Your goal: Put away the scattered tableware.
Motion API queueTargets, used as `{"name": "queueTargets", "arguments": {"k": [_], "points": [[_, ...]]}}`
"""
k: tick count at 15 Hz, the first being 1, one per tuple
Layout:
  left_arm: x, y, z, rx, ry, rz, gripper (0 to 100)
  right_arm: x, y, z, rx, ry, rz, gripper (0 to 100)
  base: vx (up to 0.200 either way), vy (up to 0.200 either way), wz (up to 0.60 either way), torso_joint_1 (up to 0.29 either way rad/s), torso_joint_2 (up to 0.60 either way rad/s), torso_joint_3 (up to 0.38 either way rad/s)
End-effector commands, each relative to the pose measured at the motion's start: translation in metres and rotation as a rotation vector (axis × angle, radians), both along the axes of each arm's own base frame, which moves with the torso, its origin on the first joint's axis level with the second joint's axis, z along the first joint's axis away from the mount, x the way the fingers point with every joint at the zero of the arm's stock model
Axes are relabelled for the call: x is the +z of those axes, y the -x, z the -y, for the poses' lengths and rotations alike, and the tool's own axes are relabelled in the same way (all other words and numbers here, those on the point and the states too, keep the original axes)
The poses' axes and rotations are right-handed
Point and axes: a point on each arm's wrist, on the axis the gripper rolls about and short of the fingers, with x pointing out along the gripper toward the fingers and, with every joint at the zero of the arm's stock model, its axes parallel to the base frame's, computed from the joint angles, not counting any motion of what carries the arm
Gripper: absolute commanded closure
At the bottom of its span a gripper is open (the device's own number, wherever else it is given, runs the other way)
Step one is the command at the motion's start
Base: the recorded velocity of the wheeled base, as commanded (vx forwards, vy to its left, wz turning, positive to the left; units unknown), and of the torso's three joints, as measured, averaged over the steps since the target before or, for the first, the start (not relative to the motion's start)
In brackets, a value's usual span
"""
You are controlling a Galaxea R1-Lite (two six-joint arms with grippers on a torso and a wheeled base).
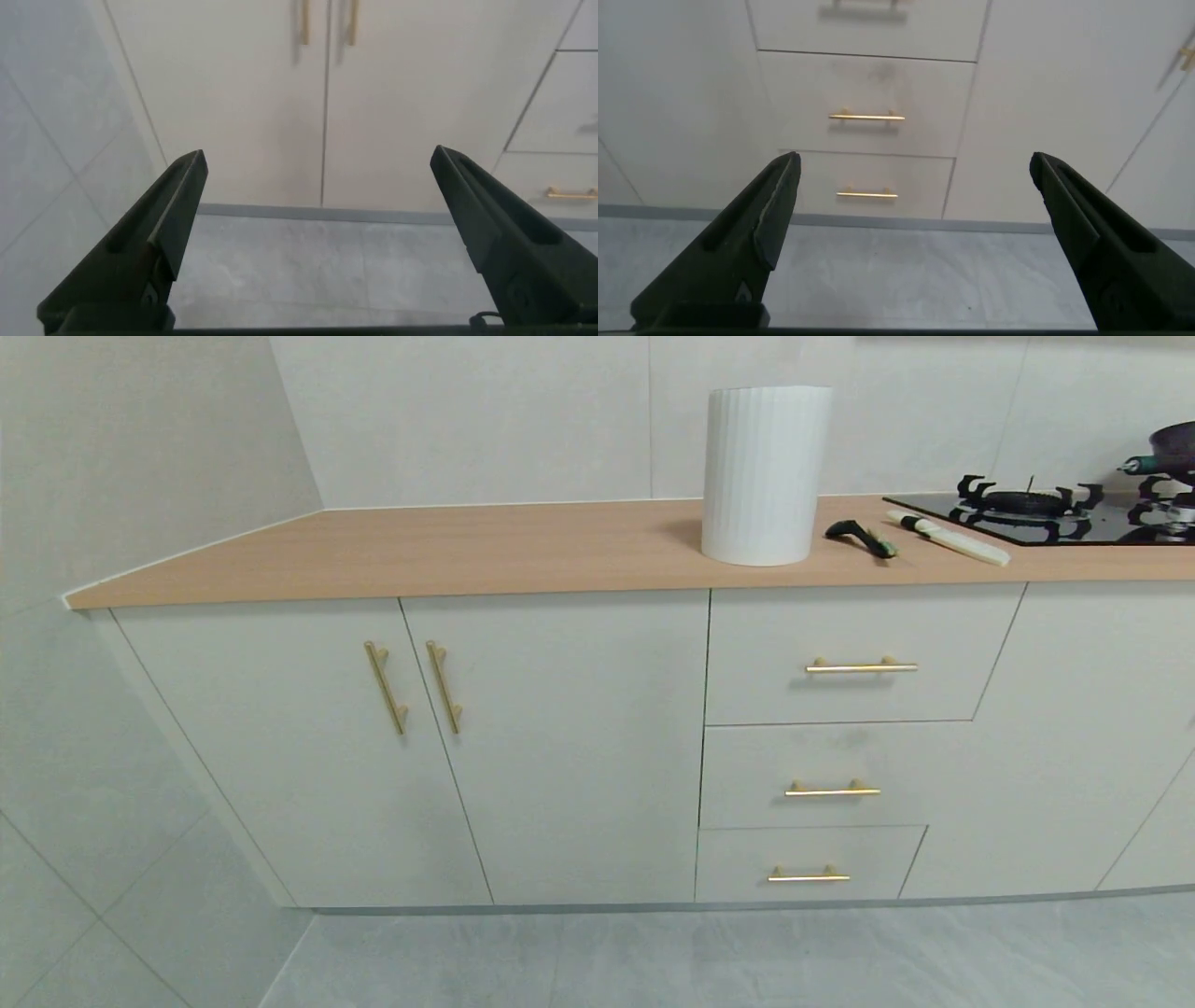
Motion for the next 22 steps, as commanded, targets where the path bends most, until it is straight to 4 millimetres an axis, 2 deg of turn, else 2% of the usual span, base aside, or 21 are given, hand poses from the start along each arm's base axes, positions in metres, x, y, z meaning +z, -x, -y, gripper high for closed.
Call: {"name": "queueTargets", "arguments": {"k": [1,4,9,17,18,19,22], "points": [[0.000,0.000,0.000,0.000,0.001,0.000,0,0.000,0.000,0.000,0.000,0.001,-0.001,0,0.000,0.000,0.00,0.000,0.00,0.000],[0.000,0.000,0.000,0.000,0.001,0.000,0,0.000,0.000,0.000,0.000,0.002,-0.001,0,0.000,0.000,0.00,0.000,0.00,0.000],[0.000,0.000,0.000,0.000,0.003,0.002,0,0.000,0.000,0.000,0.000,0.002,-0.003,0,0.200,0.000,0.00,-0.002,0.01,0.003],[0.000,0.000,0.000,0.002,0.004,0.002,0,0.003,0.000,0.000,0.001,0.002,0.025,0,0.000,0.000,0.00,0.000,0.00,0.000],[0.000,0.000,0.000,0.002,0.004,0.000,0,0.030,0.003,0.000,0.015,-0.003,0.075,0,0.000,0.000,0.00,0.000,0.00,0.000],[0.000,0.000,0.000,0.002,0.004,0.002,0,0.036,0.000,0.001,0.028,-0.003,0.055,0,0.000,0.000,0.00,0.000,0.00,0.000],[0.000,0.000,0.000,0.002,0.007,0.002,0,0.070,-0.035,-0.002,0.115,0.002,-0.149,0,0.000,0.000,0.00,0.000,0.00,0.000]]}}
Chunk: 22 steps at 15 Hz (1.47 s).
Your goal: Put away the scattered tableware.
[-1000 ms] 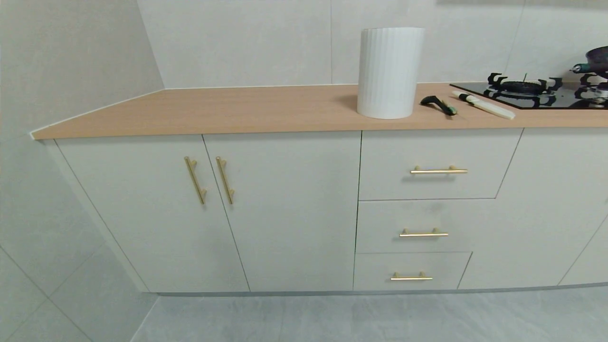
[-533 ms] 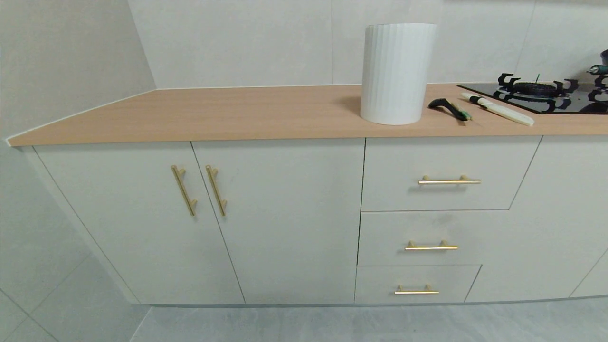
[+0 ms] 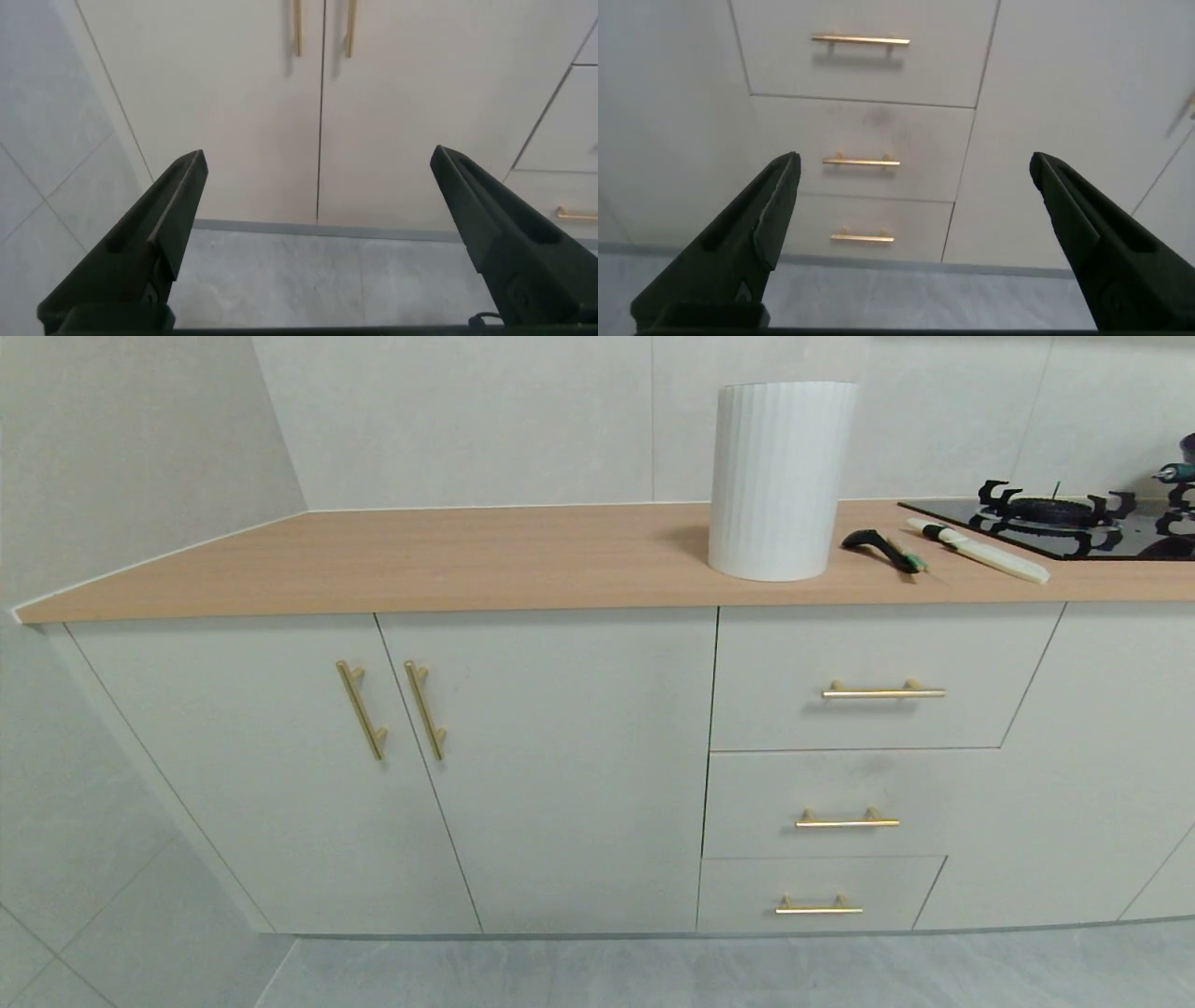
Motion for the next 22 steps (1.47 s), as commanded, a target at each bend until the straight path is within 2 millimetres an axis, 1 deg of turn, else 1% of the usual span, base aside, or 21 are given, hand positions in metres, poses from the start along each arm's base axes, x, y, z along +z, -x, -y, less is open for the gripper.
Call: {"name": "queueTargets", "arguments": {"k": [1,2,3,5,7,10,11,13,14,16,18,20,21,22], "points": [[0.000,0.000,0.000,0.000,0.001,-0.001,0,0.039,-0.046,-0.004,0.066,0.014,-0.219,0,0.000,0.000,0.00,0.000,0.00,0.000],[0.000,0.000,0.000,0.000,0.001,0.001,0,0.048,-0.062,-0.005,0.075,0.016,-0.271,0,0.000,0.000,0.00,0.000,0.00,0.000],[0.000,0.000,0.000,0.000,0.001,0.001,0,0.056,-0.084,-0.008,0.093,0.015,-0.340,0,0.000,0.000,0.00,0.000,0.00,0.000],[0.000,0.000,0.000,0.000,0.001,0.001,0,0.062,-0.131,-0.012,0.095,0.020,-0.478,0,0.000,0.000,0.00,0.000,0.00,0.000],[0.000,0.000,0.000,0.000,0.001,-0.001,0,0.052,-0.182,-0.016,0.093,0.026,-0.598,0,0.000,0.000,0.00,0.000,0.00,0.000],[0.000,0.000,0.000,0.000,0.001,0.001,0,0.030,-0.255,-0.023,0.090,0.031,-0.679,0,0.000,0.000,0.00,0.000,0.00,0.000],[0.000,0.000,0.000,0.000,0.001,0.001,0,0.020,-0.274,-0.024,0.086,0.034,-0.708,0,0.000,0.000,0.00,0.000,0.00,0.000],[0.000,0.000,0.000,0.000,0.001,0.001,0,0.003,-0.296,-0.026,0.084,0.034,-0.748,0,0.000,0.000,0.00,0.000,0.00,0.000],[0.000,0.000,0.000,0.000,0.001,-0.001,0,-0.011,-0.312,-0.028,0.081,0.033,-0.771,0,0.000,0.000,0.00,0.000,0.00,0.000],[0.000,0.000,0.000,0.002,0.001,0.001,0,-0.039,-0.331,-0.029,0.078,0.034,-0.785,0,0.000,0.000,0.00,0.000,0.00,0.000],[0.000,0.000,0.000,0.000,0.002,0.001,0,-0.069,-0.348,-0.030,0.059,0.033,-0.774,0,0.000,0.000,0.00,0.000,0.00,0.000],[0.000,0.000,0.000,0.000,0.002,0.001,0,-0.095,-0.362,-0.031,-0.010,0.039,-0.735,0,0.000,0.000,0.00,0.000,0.00,0.000],[0.000,0.000,0.000,0.000,0.002,0.001,0,-0.095,-0.362,-0.031,-0.010,0.039,-0.735,0,0.000,0.000,0.00,0.000,0.00,0.000],[0.000,0.000,0.000,0.000,0.002,-0.001,0,-0.113,-0.372,-0.034,-0.041,0.007,-0.675,0,0.000,0.000,0.00,0.000,0.00,0.000]]}}
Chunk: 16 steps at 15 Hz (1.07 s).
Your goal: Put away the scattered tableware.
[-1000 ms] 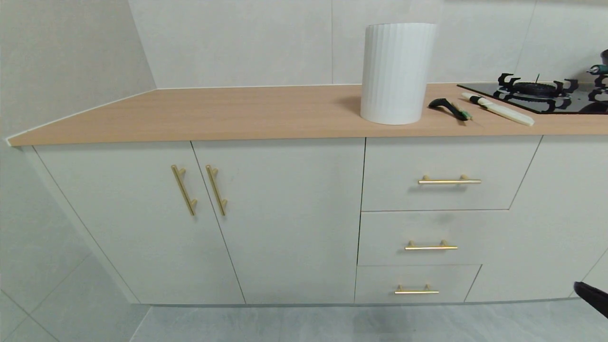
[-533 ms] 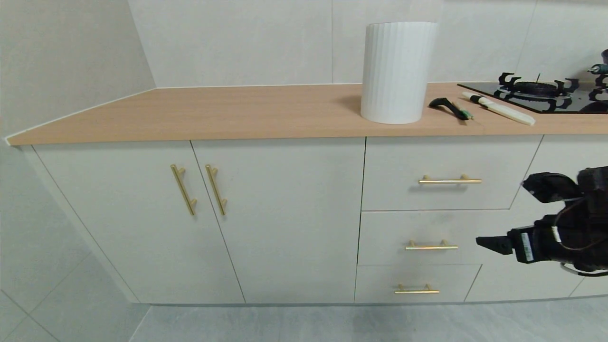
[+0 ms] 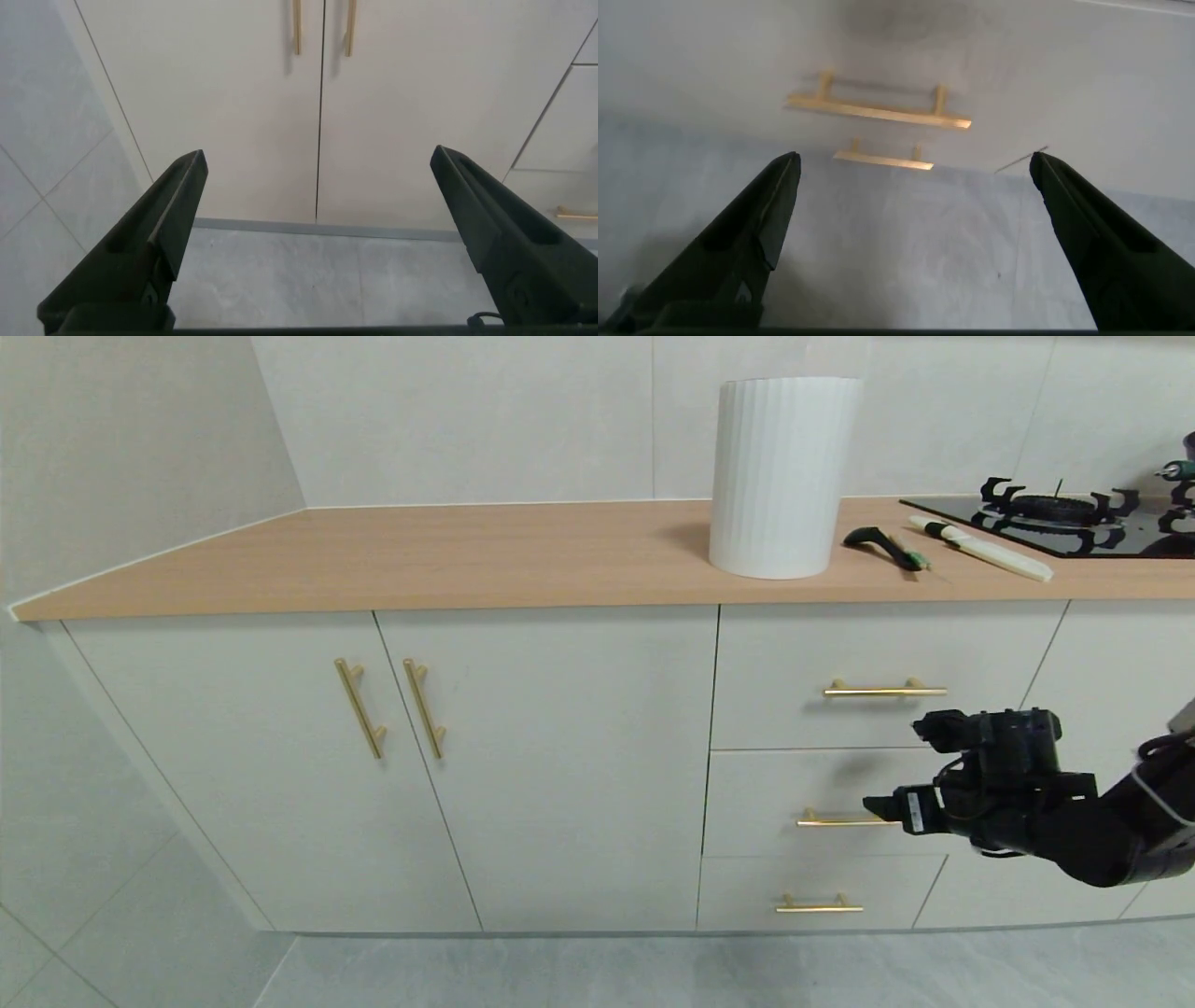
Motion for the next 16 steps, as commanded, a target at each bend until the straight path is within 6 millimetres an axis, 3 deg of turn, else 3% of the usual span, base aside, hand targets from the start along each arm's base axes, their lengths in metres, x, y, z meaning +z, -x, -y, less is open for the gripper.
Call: {"name": "queueTargets", "arguments": {"k": [1,5,16], "points": [[0.000,0.000,0.000,0.000,0.001,0.001,0,-0.050,-0.012,-0.003,-0.040,-0.011,-0.045,0,0.000,0.000,0.00,0.000,0.00,0.000],[0.000,0.000,0.000,0.000,0.001,0.001,0,-0.070,-0.027,-0.009,-0.091,-0.004,0.004,0,0.000,0.000,0.00,0.000,0.00,0.000],[0.000,0.000,0.000,0.000,0.001,0.001,0,-0.092,-0.061,-0.011,-0.160,-0.019,0.061,0,0.000,0.000,0.00,0.000,0.00,0.000]]}}
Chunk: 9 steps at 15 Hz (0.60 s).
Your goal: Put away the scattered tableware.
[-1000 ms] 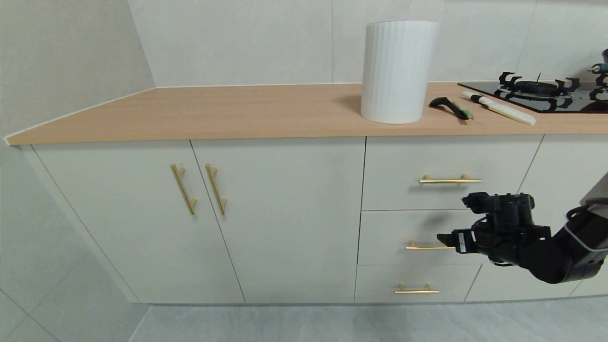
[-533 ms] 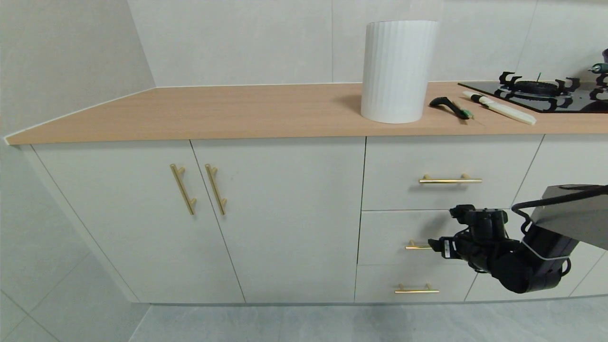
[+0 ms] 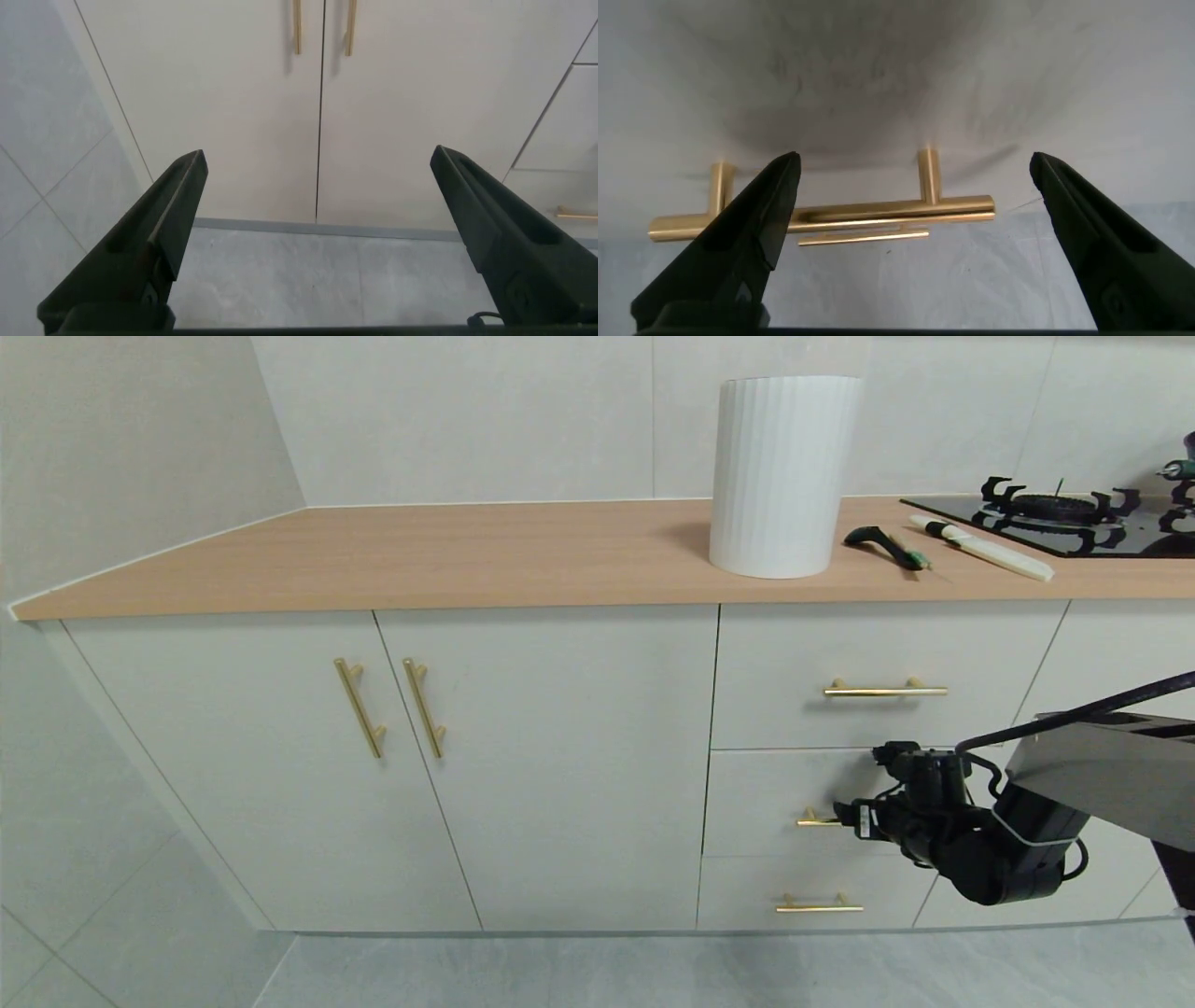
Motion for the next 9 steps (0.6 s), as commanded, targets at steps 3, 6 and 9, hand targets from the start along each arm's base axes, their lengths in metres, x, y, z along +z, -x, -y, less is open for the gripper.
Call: {"name": "queueTargets", "arguments": {"k": [3,6,9], "points": [[0.0001,0.0000,0.0000,0.000,0.001,0.001,0,-0.0115,-0.0030,0.0006,-0.007,0.008,-0.023,0,0.000,0.000,0.00,0.000,0.00,0.000],[0.0001,0.0000,0.0000,0.002,0.001,0.001,0,-0.0172,0.0027,0.0019,-0.004,0.023,-0.101,0,0.000,0.000,0.00,0.000,0.00,0.000],[0.0001,0.0000,0.0000,0.000,0.001,0.001,0,-0.0182,0.0059,0.0016,-0.001,0.027,-0.121,0,0.000,0.000,0.00,0.000,0.00,0.000]]}}
